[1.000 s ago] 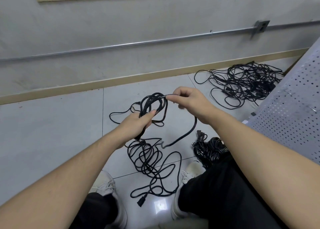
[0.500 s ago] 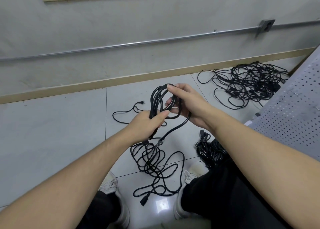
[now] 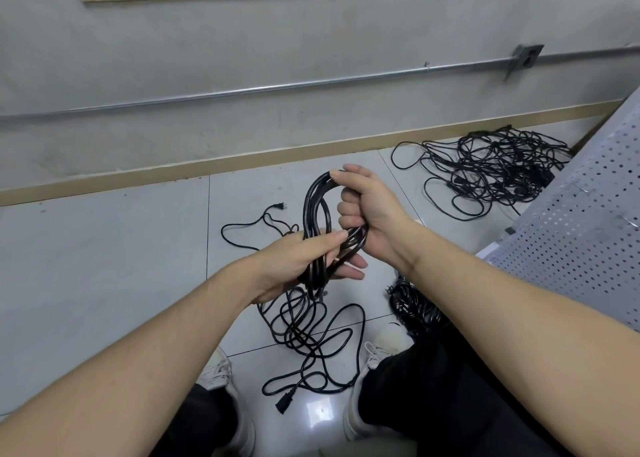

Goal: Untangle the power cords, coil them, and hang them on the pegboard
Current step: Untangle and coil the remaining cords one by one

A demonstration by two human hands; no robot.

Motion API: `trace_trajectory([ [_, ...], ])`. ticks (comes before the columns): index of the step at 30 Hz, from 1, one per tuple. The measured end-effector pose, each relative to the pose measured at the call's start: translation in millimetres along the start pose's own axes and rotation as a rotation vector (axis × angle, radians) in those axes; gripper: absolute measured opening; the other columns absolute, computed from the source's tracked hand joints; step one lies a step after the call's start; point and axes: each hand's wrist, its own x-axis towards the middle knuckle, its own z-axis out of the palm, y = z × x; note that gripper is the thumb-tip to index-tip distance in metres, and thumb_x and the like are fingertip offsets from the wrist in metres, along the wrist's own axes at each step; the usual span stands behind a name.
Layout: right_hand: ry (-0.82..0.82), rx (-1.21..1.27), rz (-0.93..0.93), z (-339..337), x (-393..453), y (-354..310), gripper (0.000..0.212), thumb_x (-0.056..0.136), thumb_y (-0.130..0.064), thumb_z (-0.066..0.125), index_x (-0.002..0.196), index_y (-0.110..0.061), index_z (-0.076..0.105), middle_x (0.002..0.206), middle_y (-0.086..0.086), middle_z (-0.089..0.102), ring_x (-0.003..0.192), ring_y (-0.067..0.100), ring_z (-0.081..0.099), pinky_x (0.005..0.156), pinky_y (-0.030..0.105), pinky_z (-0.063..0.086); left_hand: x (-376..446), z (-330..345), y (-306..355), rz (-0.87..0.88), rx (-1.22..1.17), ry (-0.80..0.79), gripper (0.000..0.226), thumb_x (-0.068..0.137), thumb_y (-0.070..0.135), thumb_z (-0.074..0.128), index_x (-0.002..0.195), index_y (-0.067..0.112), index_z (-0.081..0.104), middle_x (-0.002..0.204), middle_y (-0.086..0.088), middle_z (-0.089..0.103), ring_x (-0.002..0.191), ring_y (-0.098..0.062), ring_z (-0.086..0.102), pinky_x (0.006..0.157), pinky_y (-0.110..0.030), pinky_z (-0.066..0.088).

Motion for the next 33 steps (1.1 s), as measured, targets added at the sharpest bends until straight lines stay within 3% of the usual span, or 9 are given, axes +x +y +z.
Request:
trace_trajectory([
  [4,-0.007,-0.085,-0.036,4,-3,0,0.025,0.094,-0.022,0.071,0.103,-0.023,0.048,0.054,-0.007,0.024,0.041,0.007,0.016,0.032,0.018,0.016,-1,1,2,0.013,-0.025,-0.034,0.051,0.099,0.046,0.058,0.054,0.023,0.055,0.087,-0.004,0.070,0.089,-0.031,0.074,0.105,-0.049,0.048],
  [8,0.045,-0.160,-0.085,4,-2,7,0.026,0.096,-0.038,0.068,0.101,-0.021,0.049,0.055,-0.006,0.030,0.043,0.008,0.020,0.036,0.020,0.020,4,10,-5,0.072,-0.017,0.076,0.048,0.102,0.038,0.057,0.058,0.021,0.050,0.067,0.000,0.046,0.055,-0.019,0.053,0.091,-0.053,0.058],
  [12,0.048,-0.137,0.044,-6,4,9,0.049,0.105,-0.060,0.035,0.122,-0.018,0.054,0.075,0.005,0.065,0.058,0.016,0.055,0.052,0.026,0.046,6,9,-7,0.074,-0.055,0.231,0.042,0.102,0.038,0.059,0.067,0.016,0.056,0.066,-0.009,0.043,0.052,-0.020,0.049,0.080,-0.049,0.062],
  [16,-0.103,-0.284,0.166,-12,6,21,0.042,0.105,-0.031,0.025,0.125,-0.011,0.056,0.086,0.009,0.073,0.072,0.022,0.069,0.076,0.040,0.060,8,-1,-1,0.119,-0.209,0.353,0.031,0.105,0.032,0.055,0.083,0.012,0.064,0.064,0.004,0.050,0.053,-0.016,0.048,0.072,-0.042,0.061],
  [19,-0.321,-0.544,0.215,-11,4,32,0.042,0.089,-0.010,0.034,0.121,-0.014,0.061,0.073,0.000,0.066,0.070,0.016,0.064,0.087,0.038,0.050,10,-11,0,0.188,-0.328,0.415,0.021,0.106,0.028,0.055,0.100,0.015,0.069,0.068,0.004,0.047,0.052,-0.013,0.049,0.062,-0.034,0.050],
  [23,-0.610,-0.931,0.268,-9,-6,40,0.045,0.078,0.000,0.042,0.106,-0.026,0.066,0.101,-0.001,0.074,0.104,0.008,0.066,0.109,0.038,0.041,13,-27,-1,0.255,-0.485,0.507,0.016,0.104,0.025,0.056,0.104,0.017,0.070,0.074,0.003,0.047,0.059,-0.011,0.048,0.057,-0.031,0.052],
  [28,-0.673,-1.174,0.225,-10,-10,43,0.012,0.101,-0.018,0.057,0.103,-0.006,0.059,0.063,0.002,0.063,0.067,0.021,0.064,0.084,0.042,0.054,10,-49,-5,0.223,-0.461,0.632,0.015,0.103,0.018,0.057,0.101,0.021,0.072,0.065,0.008,0.055,0.057,-0.010,0.051,0.052,-0.030,0.048],
  [31,-0.550,-1.275,0.163,-12,-7,31,0.031,0.100,-0.037,0.061,0.079,-0.014,0.058,0.055,-0.001,0.061,0.060,0.016,0.061,0.079,0.036,0.050,12,-49,-4,0.174,-0.457,0.738,0.017,0.103,0.017,0.055,0.102,0.021,0.072,0.061,0.007,0.053,0.047,-0.009,0.050,0.052,-0.027,0.043],
  [33,-0.534,-1.371,0.152,-15,-5,24,0.034,0.097,-0.042,0.063,0.073,-0.019,0.056,0.061,-0.002,0.067,0.072,0.013,0.063,0.091,0.036,0.050,16,-47,-4,0.171,-0.411,0.807,0.016,0.102,0.017,0.056,0.105,0.020,0.072,0.053,0.013,0.057,0.044,-0.006,0.053,0.060,-0.029,0.043],
])
